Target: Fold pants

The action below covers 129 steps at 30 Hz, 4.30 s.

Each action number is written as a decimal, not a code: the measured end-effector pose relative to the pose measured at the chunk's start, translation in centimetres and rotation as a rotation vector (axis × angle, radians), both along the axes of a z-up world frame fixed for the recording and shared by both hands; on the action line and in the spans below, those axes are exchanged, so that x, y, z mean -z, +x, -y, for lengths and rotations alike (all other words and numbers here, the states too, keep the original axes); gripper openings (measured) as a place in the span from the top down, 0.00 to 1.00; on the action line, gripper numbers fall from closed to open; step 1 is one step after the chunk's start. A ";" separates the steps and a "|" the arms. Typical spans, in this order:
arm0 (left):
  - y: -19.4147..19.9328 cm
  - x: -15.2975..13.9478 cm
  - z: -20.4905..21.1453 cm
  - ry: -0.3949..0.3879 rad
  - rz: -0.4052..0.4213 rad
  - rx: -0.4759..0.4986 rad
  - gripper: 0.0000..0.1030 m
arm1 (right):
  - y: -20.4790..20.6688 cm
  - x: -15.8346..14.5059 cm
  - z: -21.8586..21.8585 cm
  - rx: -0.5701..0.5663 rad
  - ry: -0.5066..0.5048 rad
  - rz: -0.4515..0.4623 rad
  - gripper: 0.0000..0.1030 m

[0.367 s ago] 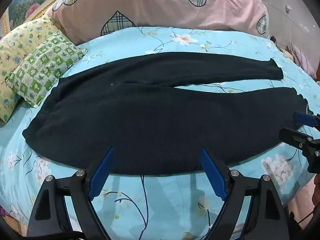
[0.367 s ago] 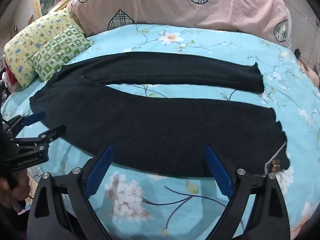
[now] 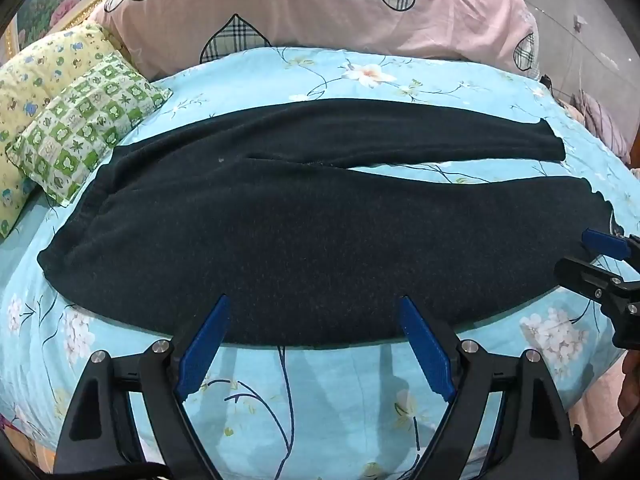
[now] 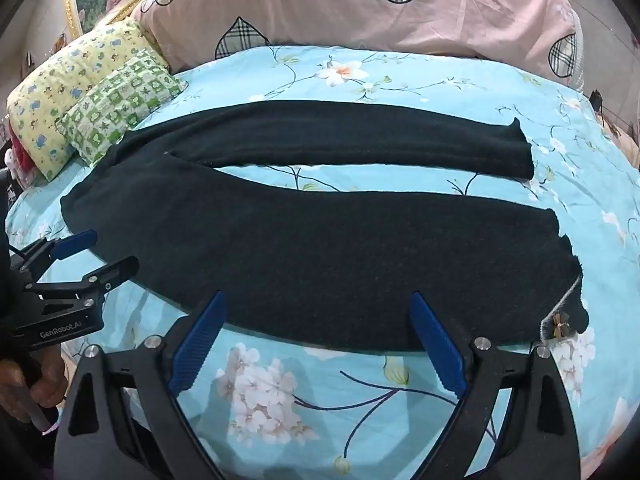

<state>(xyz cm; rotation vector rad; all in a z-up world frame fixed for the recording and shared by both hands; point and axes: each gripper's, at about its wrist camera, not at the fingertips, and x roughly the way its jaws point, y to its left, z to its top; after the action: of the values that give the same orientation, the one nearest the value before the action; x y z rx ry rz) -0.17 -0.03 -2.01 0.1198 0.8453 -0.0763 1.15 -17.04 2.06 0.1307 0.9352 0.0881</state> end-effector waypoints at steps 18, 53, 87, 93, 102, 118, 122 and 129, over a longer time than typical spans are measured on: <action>0.8 -0.4 -1.1 -0.019 -0.031 -0.013 0.16 | -0.6 -0.5 -1.2 -0.008 0.025 -0.009 0.10; 1.6 -0.6 -1.9 -0.025 -0.043 -0.026 0.16 | -0.4 -1.2 -2.3 -0.030 0.041 -0.011 0.10; 7.3 -3.0 -1.5 -0.062 -0.066 0.130 0.16 | 2.0 -2.1 3.0 0.048 0.105 0.003 0.10; 11.3 -3.9 -0.8 -0.070 -0.081 0.175 0.16 | 4.0 -2.6 5.8 0.092 0.103 0.004 0.10; 17.7 -4.1 1.9 -0.056 -0.120 0.260 0.16 | 7.5 -3.6 10.4 0.157 0.100 0.001 0.10; 29.1 -2.8 8.2 -0.023 -0.184 0.541 0.16 | 14.3 -2.2 17.6 0.210 0.072 -0.075 0.10; 32.6 -1.3 10.1 -0.012 -0.229 0.625 0.16 | 16.2 -1.1 19.2 0.197 0.080 -0.120 0.10; 36.7 1.7 12.5 0.010 -0.375 0.768 0.16 | 19.1 1.7 21.4 0.230 0.177 -0.219 0.18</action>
<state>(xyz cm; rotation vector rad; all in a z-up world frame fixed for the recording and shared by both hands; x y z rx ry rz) 36.53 -12.54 -3.67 0.4455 1.1342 -0.8366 20.29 -38.43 0.39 0.4168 1.1238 -0.0579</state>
